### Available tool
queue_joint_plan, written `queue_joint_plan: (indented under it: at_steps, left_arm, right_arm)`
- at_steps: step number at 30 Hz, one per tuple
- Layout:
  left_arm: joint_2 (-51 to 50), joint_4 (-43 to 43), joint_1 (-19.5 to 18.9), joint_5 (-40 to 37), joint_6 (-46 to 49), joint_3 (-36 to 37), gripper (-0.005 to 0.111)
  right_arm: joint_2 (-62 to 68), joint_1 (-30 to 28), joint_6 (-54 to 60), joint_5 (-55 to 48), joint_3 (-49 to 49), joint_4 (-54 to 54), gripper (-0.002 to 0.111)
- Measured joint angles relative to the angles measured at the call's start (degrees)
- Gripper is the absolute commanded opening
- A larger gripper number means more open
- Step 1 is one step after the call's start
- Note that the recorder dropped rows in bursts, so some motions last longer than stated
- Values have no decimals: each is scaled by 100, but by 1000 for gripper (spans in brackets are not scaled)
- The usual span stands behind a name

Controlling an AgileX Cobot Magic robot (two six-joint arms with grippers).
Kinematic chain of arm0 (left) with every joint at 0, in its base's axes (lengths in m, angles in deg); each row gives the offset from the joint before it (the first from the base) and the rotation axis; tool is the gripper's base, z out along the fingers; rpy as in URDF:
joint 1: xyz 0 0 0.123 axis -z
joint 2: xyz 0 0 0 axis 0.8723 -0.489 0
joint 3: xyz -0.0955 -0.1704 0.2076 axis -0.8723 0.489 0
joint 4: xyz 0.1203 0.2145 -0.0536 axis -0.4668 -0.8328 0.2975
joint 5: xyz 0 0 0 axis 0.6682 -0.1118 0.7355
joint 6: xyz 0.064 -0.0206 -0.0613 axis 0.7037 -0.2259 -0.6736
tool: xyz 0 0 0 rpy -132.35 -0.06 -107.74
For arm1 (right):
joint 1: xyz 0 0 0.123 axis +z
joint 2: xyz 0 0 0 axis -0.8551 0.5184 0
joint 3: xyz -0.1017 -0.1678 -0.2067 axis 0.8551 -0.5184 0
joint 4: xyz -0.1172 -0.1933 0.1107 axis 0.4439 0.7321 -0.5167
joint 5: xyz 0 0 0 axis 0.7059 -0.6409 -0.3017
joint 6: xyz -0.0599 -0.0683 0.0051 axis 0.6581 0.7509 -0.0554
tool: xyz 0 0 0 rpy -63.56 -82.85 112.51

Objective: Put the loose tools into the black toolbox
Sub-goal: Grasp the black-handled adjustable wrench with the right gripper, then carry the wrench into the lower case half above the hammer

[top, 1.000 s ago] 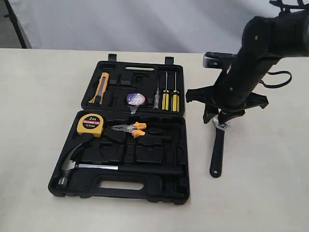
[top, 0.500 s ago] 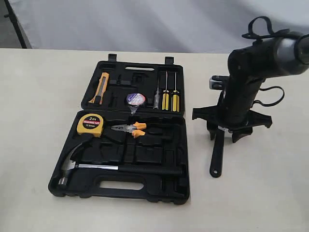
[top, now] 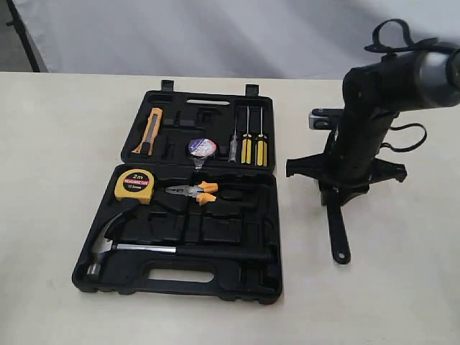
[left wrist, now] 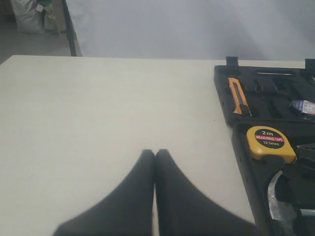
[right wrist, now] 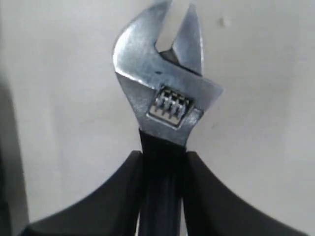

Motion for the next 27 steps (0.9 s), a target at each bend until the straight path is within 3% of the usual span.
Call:
queue_joint_plan:
  at_steps: [4, 8, 18, 27]
  left_arm:
    - [0, 0, 0, 0, 0, 0, 1]
    - [0, 0, 0, 0, 0, 0, 1]
    - [0, 0, 0, 0, 0, 0, 1]
    - [0, 0, 0, 0, 0, 0, 1]
  right_arm:
    - [-612, 278, 748, 154, 0, 39, 0]
    - [-948, 932, 1585, 286, 10, 28, 0]
    - [-409, 2589, 3524, 304, 1001, 6, 0]
    - [560, 2899, 4341, 340, 1217, 935, 0]
